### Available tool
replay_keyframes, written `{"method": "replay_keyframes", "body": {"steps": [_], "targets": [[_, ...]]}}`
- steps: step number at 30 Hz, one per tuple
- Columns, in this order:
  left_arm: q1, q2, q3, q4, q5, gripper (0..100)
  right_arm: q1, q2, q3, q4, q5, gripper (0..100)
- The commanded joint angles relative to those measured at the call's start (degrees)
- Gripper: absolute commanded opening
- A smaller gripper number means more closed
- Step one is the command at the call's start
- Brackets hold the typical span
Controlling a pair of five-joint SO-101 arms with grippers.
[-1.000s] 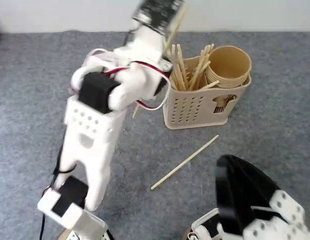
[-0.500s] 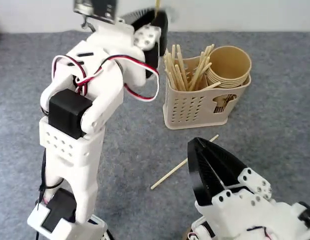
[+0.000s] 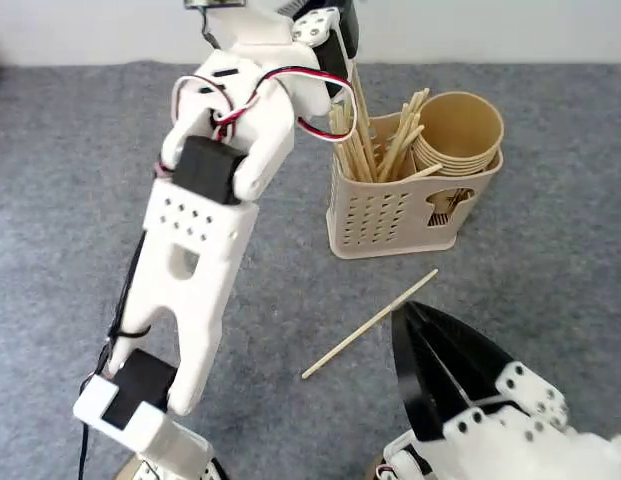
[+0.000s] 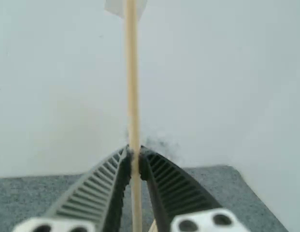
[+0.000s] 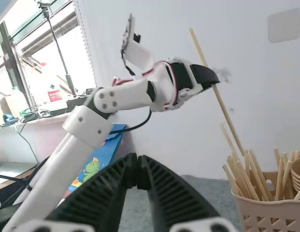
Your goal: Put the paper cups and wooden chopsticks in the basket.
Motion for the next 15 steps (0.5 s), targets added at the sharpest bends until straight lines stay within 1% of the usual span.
{"method": "replay_keyframes", "body": {"steps": [1,4,7,9,10,15], "targets": [[-0.9,0.1,5.8,-7.9,0.9,1,0.0,0.1,-2.4,0.9,1.8,0.9],[-0.9,-0.3,13.4,-12.2,0.5,1,2.6,0.1,-2.4,0.9,3.3,0.9],[-1.1,-1.0,18.2,-14.3,-1.1,1,8.8,0.1,-2.4,0.9,3.4,0.9],[-0.7,-1.9,19.6,-13.2,-3.8,2,13.0,0.1,-2.4,0.9,3.4,0.9],[-0.6,-2.7,20.1,-11.8,-4.0,3,14.9,0.1,-2.3,0.9,3.4,0.9],[0.4,-8.5,20.3,-3.3,-4.0,17,21.2,0.1,-2.5,0.2,3.2,0.9]]}}
